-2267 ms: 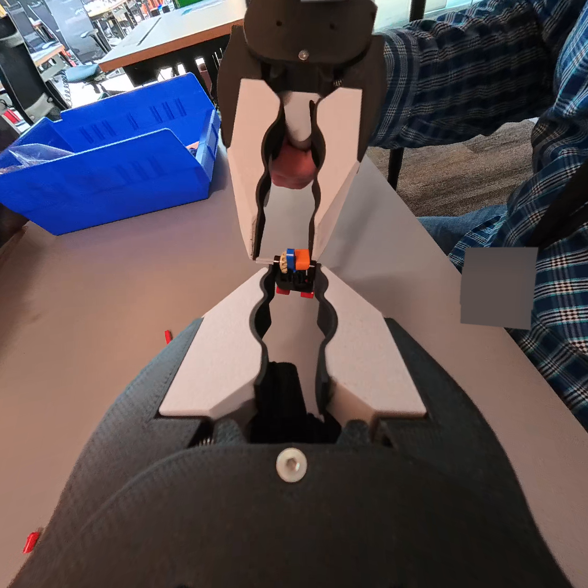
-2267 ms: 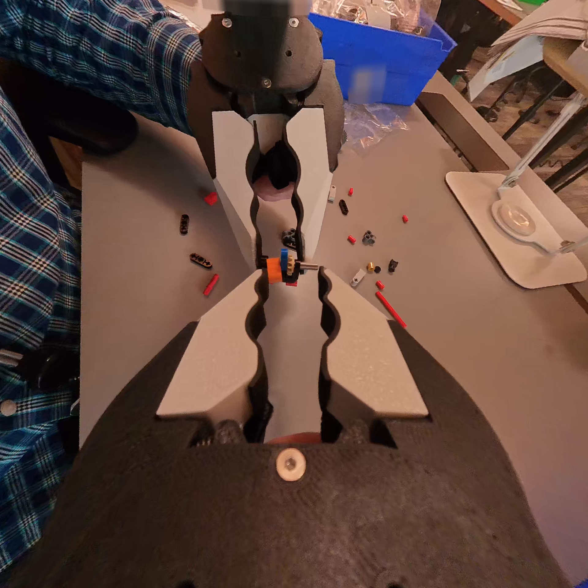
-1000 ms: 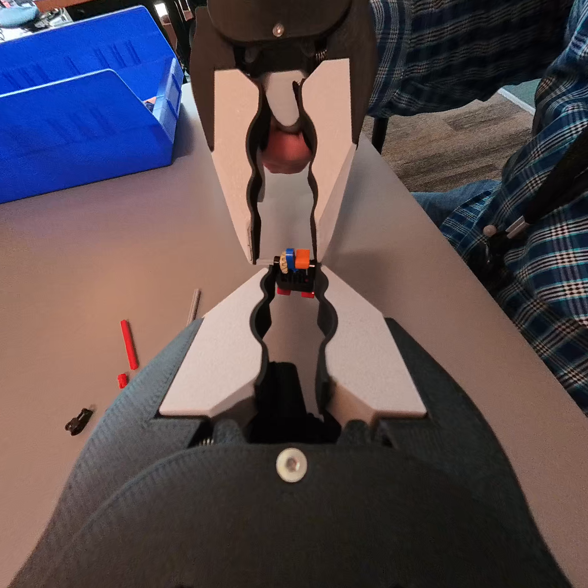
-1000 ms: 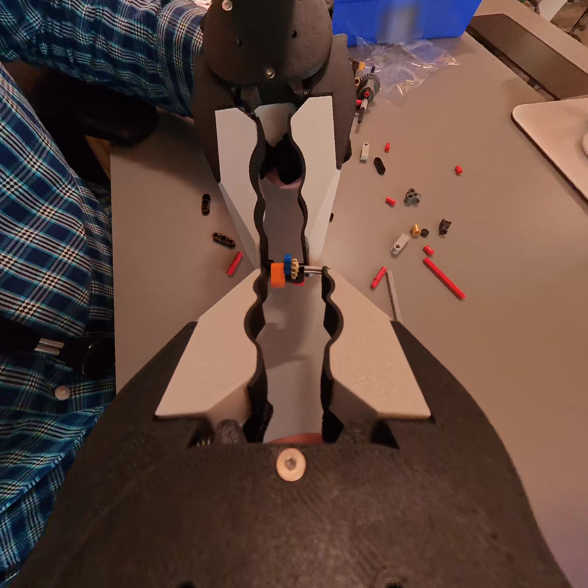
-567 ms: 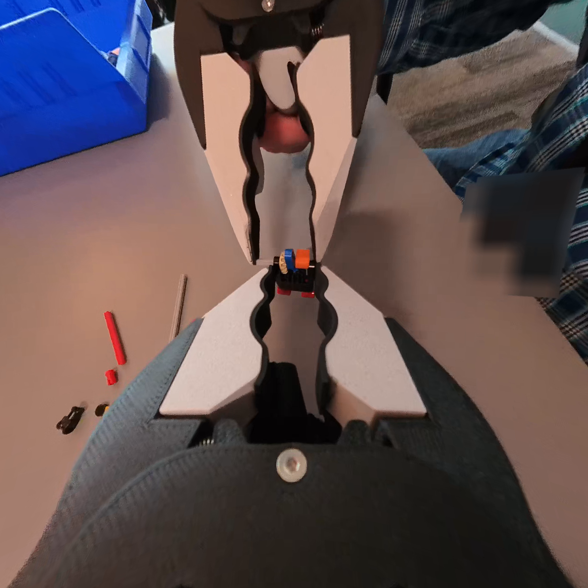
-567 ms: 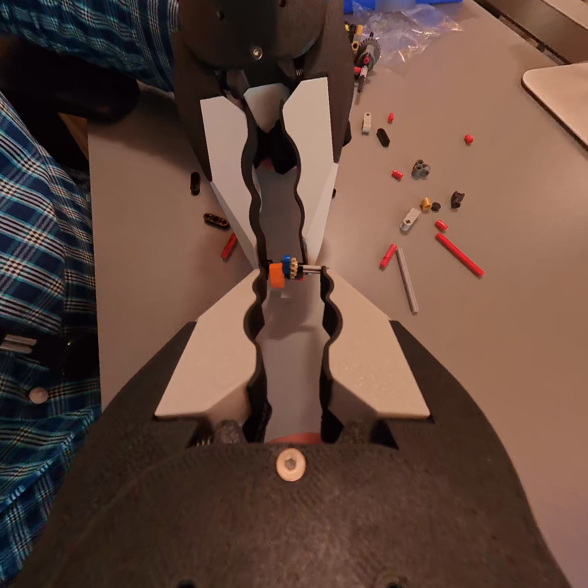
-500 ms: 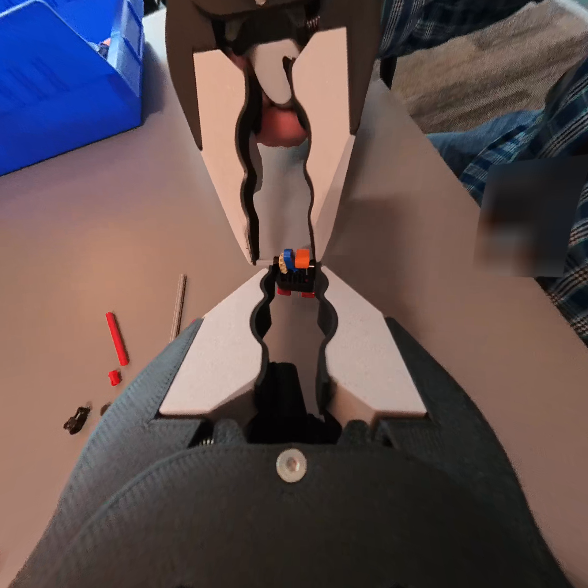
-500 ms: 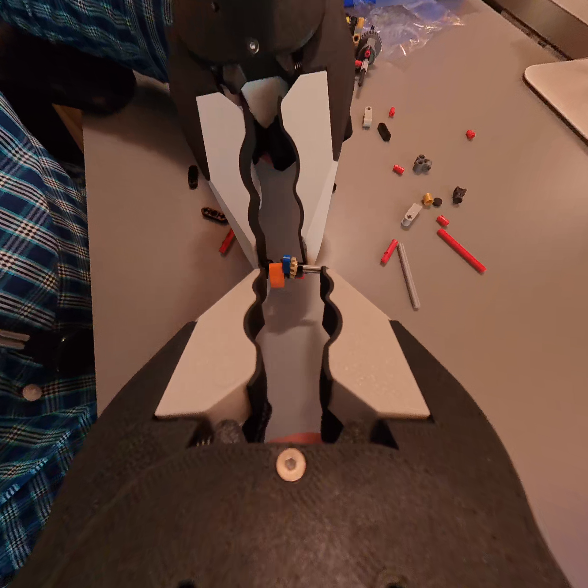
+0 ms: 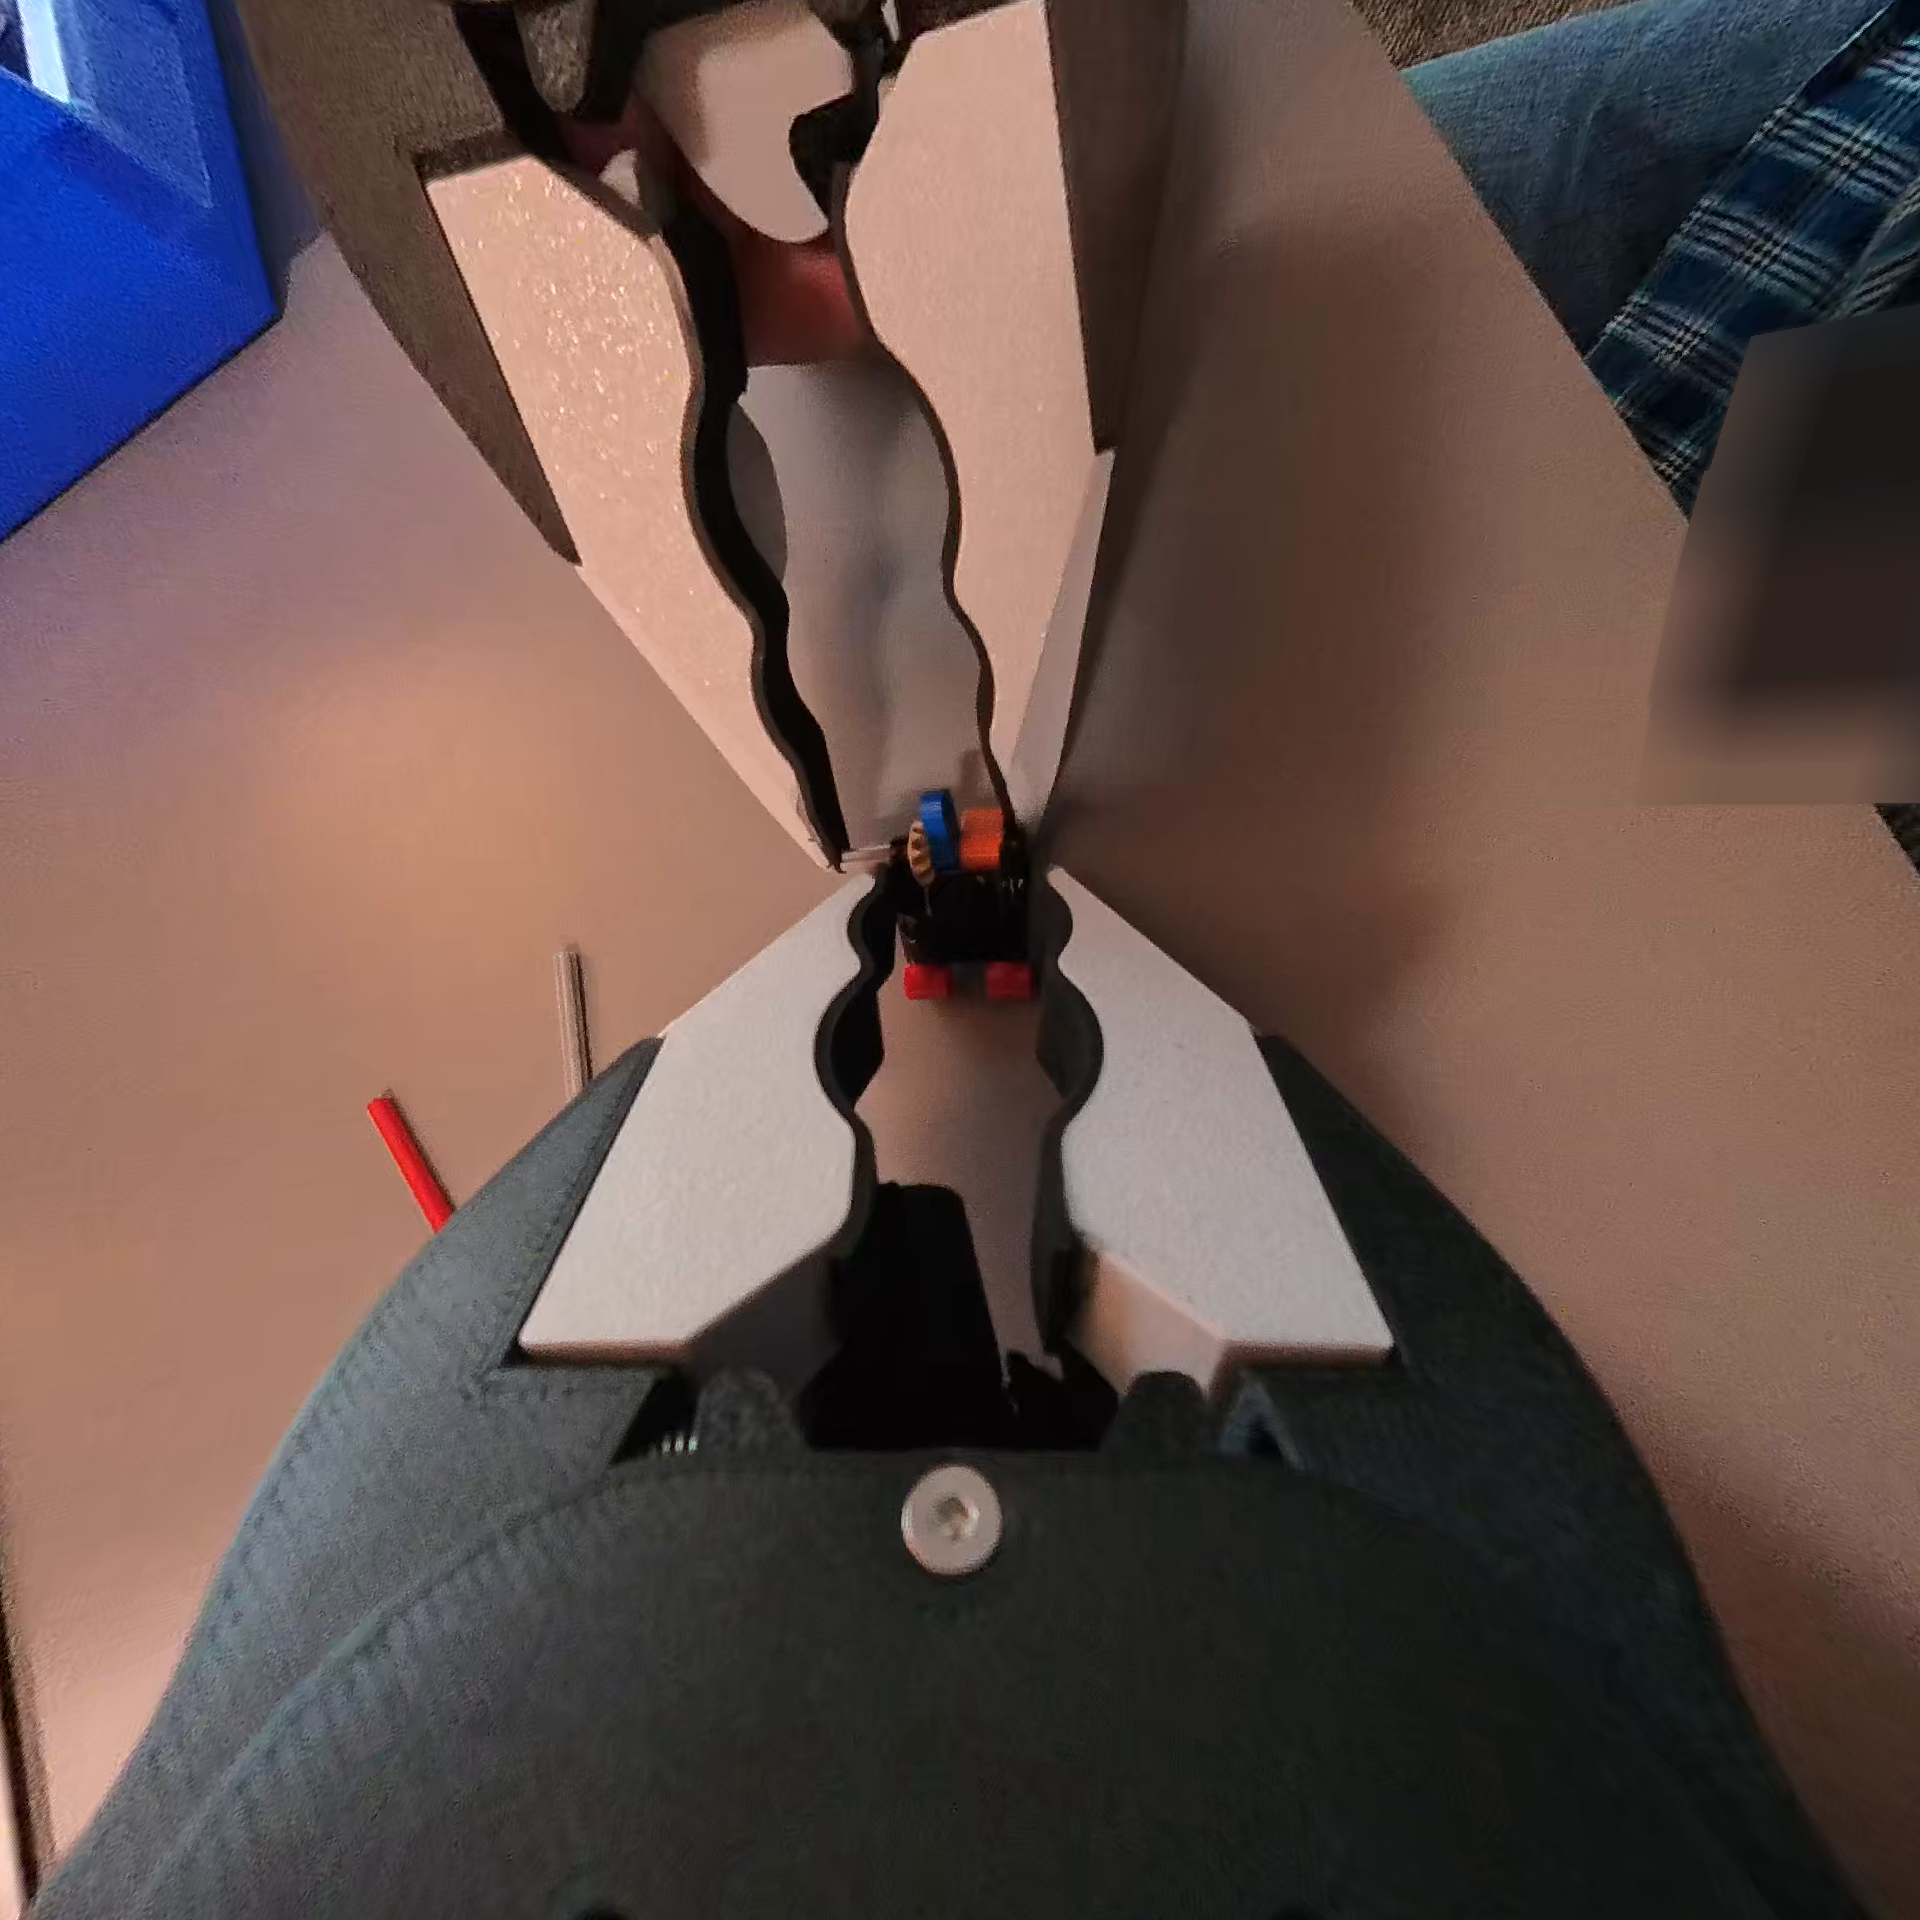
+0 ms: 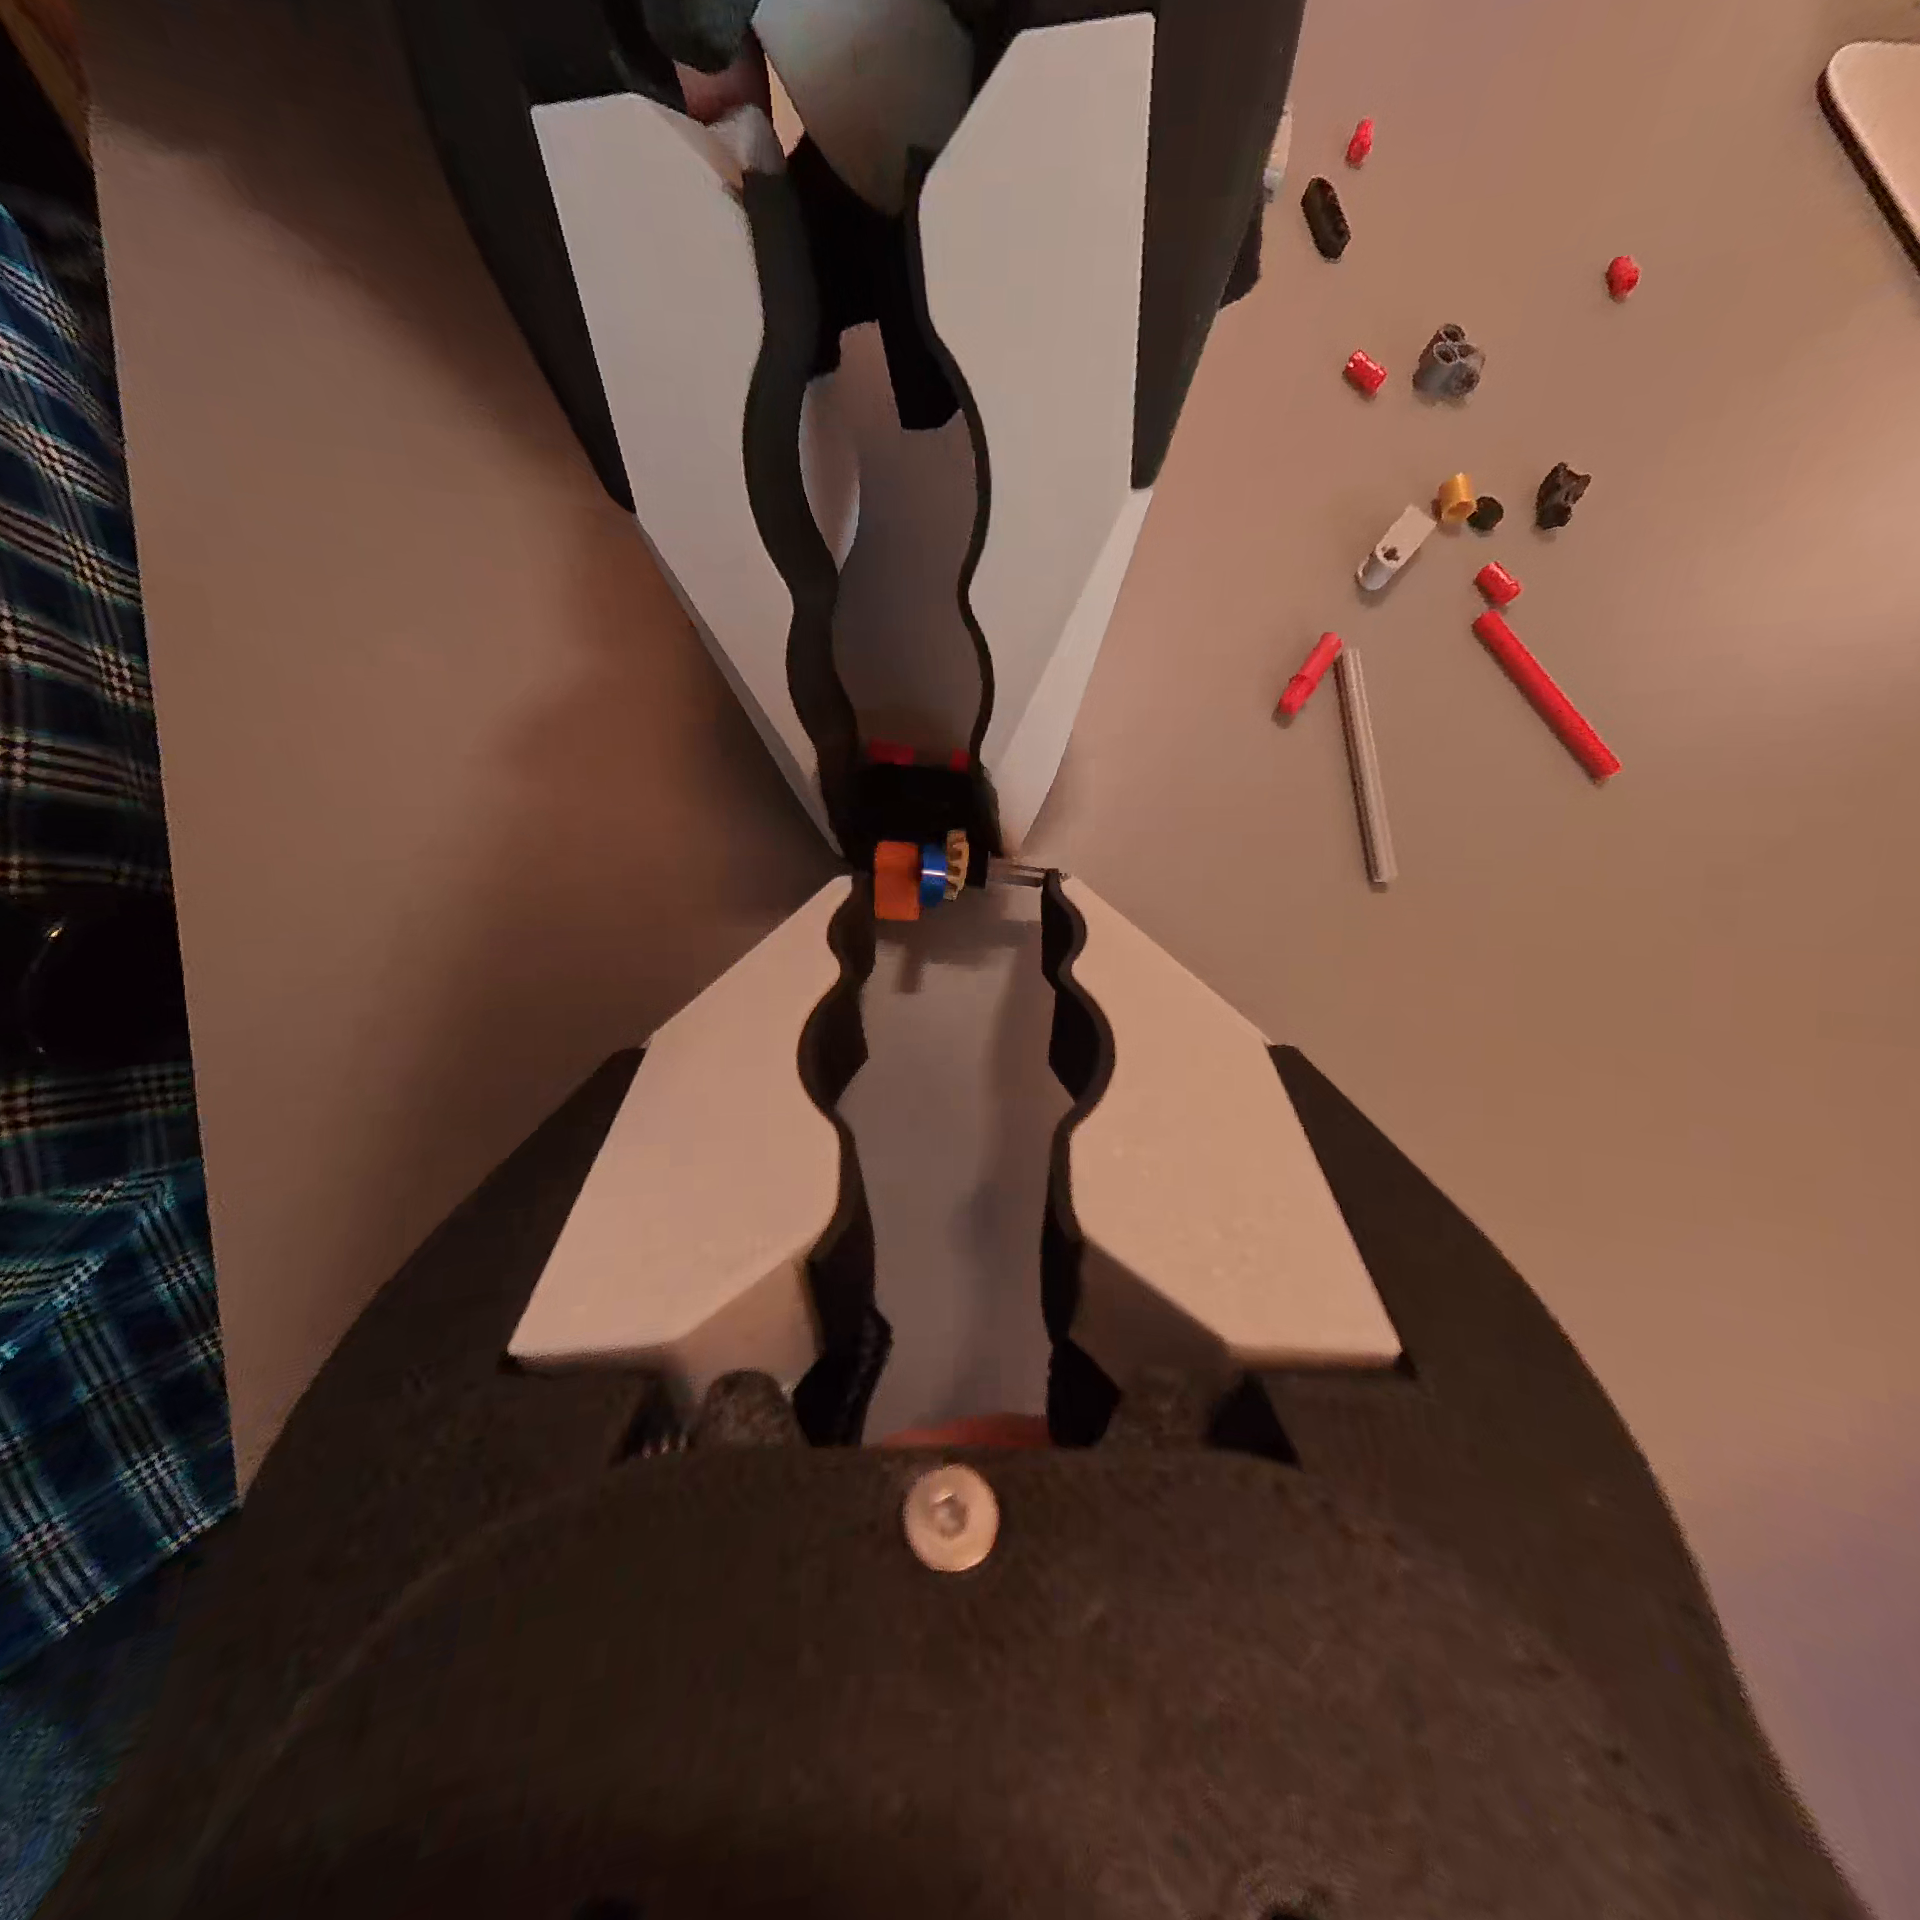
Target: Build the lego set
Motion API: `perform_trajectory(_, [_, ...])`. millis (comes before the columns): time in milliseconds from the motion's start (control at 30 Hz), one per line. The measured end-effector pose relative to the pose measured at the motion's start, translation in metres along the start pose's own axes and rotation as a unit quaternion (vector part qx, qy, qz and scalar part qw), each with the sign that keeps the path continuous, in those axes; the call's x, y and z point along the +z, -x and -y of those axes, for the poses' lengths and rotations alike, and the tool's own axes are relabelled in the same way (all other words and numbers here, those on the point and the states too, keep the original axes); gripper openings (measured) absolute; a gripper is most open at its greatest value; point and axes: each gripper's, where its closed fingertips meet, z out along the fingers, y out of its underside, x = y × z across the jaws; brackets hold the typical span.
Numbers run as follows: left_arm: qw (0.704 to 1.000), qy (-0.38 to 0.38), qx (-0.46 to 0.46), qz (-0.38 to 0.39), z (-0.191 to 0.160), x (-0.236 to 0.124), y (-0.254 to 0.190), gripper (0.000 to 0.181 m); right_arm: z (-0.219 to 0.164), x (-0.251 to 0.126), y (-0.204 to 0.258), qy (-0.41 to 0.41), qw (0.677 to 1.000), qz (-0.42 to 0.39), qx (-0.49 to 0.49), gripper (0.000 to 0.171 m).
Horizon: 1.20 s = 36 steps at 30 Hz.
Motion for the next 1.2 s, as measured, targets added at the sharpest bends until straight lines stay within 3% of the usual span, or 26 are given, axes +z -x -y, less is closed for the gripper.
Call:
perform_trajectory(867, [1.000, 0.008, -0.011, 0.019, 0.004, 0.002, 0.001, 0.024, -0.001, -0.005, 0.001, -0.012, 1.000, -0.001, -0.006, 0.032])
perform_trajectory(933, [1.000, 0.009, -0.012, 0.018, 0.004, 0.002, 0.001, 0.024, -0.002, -0.007, -0.001, -0.011, 1.000, 0.005, 0.003, 0.040])
perform_trajectory(1200, [0.999, 0.014, -0.024, 0.017, 0.004, 0.002, 0.001, 0.024, -0.010, -0.012, 0.002, 0.001, 1.000, 0.009, 0.010, 0.023])
